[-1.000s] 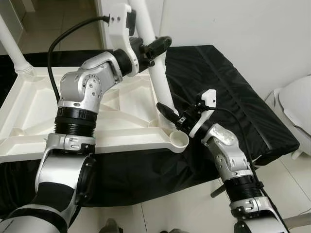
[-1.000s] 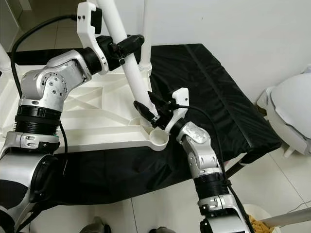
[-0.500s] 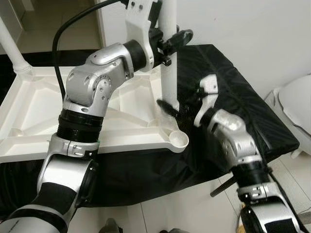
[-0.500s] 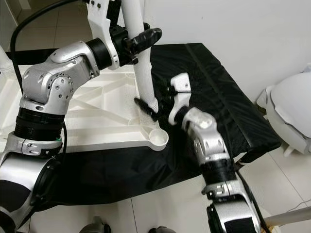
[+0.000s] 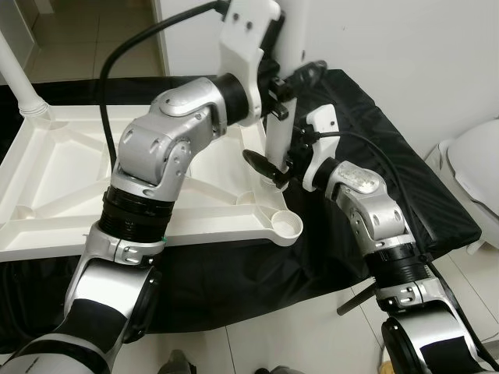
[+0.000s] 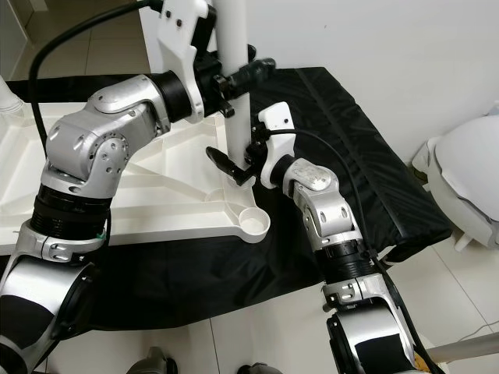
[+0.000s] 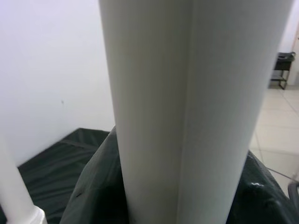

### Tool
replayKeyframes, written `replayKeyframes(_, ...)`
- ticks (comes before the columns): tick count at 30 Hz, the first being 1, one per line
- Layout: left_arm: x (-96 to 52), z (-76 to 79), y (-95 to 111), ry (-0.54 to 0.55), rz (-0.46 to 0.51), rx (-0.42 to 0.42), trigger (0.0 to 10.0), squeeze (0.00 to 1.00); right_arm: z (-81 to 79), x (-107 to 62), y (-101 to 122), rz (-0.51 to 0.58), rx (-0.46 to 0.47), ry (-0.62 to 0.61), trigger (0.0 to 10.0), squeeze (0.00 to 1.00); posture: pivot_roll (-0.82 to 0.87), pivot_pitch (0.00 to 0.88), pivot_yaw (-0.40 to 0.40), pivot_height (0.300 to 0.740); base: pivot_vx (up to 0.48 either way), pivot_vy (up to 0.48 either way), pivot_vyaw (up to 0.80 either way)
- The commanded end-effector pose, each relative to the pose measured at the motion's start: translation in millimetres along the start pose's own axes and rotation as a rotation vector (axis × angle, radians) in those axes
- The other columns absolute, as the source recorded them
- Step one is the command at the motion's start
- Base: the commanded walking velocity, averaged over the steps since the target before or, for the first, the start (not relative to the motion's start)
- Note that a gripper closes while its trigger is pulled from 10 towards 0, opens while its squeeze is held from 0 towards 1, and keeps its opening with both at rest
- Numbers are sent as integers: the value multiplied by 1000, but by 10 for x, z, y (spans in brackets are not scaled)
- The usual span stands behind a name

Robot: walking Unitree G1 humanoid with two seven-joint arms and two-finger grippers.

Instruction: Building children table

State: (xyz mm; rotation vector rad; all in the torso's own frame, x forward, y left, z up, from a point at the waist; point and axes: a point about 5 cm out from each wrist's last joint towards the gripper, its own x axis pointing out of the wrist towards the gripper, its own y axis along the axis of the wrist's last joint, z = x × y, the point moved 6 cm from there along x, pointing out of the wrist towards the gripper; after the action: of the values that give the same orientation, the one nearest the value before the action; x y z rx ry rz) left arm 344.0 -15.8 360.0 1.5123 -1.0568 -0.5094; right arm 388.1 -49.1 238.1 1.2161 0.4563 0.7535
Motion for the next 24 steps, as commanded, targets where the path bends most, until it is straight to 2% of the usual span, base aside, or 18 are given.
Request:
replayKeyframes(1,13,17,53,34,22,23,10000,0,-32,29,-2,-14,-3,18,549,0,-19,65,-78,740,0,0,0)
replayKeyframes(2,13,23,51,34,21,24,10000,0,-43,26,-6,-16,2,24,0,0,-20,67,-78,740,0,0,0)
replayKeyframes(11,14,31,58,39,25,30,10000,0,-39,14,-59,-50,10,16,0,0,-23,67,-80,740,0,0,0)
replayKeyframes(19,30,77,70,28,27,48,10000,0,56,30,-79,-69,44,-42,0,0,-20,70,-81,740,0,0,0)
replayKeyframes(21,33,102,65,22,35,25,10000,0,101,41,-77,-72,42,-73,10000,0,-18,70,-81,740,0,0,0)
replayKeyframes(23,34,112,64,19,41,9,10000,0,111,46,-74,-70,46,-81,10000,0,-18,70,-81,740,0,0,0)
replayKeyframes(24,32,118,60,19,45,-9,10000,1000,128,53,-63,-61,57,-96,10000,0,-17,72,-80,740,0,0,0)
